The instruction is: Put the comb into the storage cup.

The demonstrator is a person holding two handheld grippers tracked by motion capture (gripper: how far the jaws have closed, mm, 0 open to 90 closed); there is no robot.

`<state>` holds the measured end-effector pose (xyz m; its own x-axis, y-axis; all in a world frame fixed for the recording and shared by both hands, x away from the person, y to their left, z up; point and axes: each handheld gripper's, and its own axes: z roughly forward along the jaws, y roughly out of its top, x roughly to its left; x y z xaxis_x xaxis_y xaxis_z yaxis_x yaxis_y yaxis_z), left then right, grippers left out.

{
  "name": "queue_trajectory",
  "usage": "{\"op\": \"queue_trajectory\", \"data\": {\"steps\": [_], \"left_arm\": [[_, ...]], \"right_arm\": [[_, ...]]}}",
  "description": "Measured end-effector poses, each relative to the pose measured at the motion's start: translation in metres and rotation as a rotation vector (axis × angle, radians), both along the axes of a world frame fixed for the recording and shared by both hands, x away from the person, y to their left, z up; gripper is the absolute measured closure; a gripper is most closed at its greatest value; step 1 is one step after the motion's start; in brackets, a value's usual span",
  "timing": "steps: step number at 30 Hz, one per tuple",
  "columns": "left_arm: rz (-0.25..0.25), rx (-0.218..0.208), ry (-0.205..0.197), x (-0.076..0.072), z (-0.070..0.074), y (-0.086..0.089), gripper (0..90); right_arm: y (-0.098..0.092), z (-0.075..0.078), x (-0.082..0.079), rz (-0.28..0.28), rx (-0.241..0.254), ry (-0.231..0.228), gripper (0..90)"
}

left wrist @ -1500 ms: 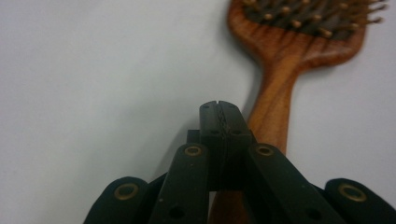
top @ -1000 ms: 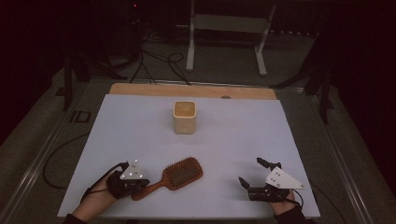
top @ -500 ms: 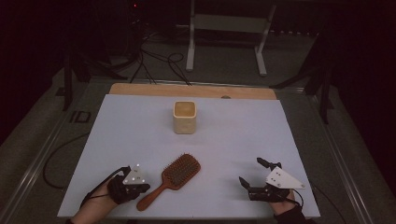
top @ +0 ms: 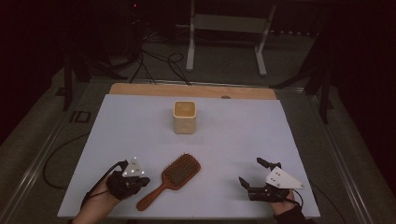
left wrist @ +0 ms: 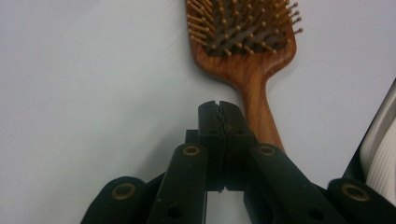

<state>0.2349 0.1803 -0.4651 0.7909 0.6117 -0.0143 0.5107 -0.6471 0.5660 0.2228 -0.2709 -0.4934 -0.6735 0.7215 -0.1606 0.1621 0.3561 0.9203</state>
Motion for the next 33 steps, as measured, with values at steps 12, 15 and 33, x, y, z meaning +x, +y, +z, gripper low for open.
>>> {"op": "queue_trajectory", "data": {"steps": [12, 15, 33], "left_arm": [[0.033, 0.016, 0.027, 0.004, 0.008, -0.015, 75.2], [0.044, 0.023, 0.048, 0.006, 0.009, -0.021, 67.3], [0.070, 0.098, 0.115, 0.011, 0.008, -0.060, 7.0]], "right_arm": [[0.001, 0.000, 0.000, 0.003, -0.001, 0.001, 9.0], [0.001, -0.001, 0.000, 0.004, -0.001, 0.005, 9.0], [0.003, -0.001, 0.000, 0.010, -0.007, 0.006, 9.0]]}}
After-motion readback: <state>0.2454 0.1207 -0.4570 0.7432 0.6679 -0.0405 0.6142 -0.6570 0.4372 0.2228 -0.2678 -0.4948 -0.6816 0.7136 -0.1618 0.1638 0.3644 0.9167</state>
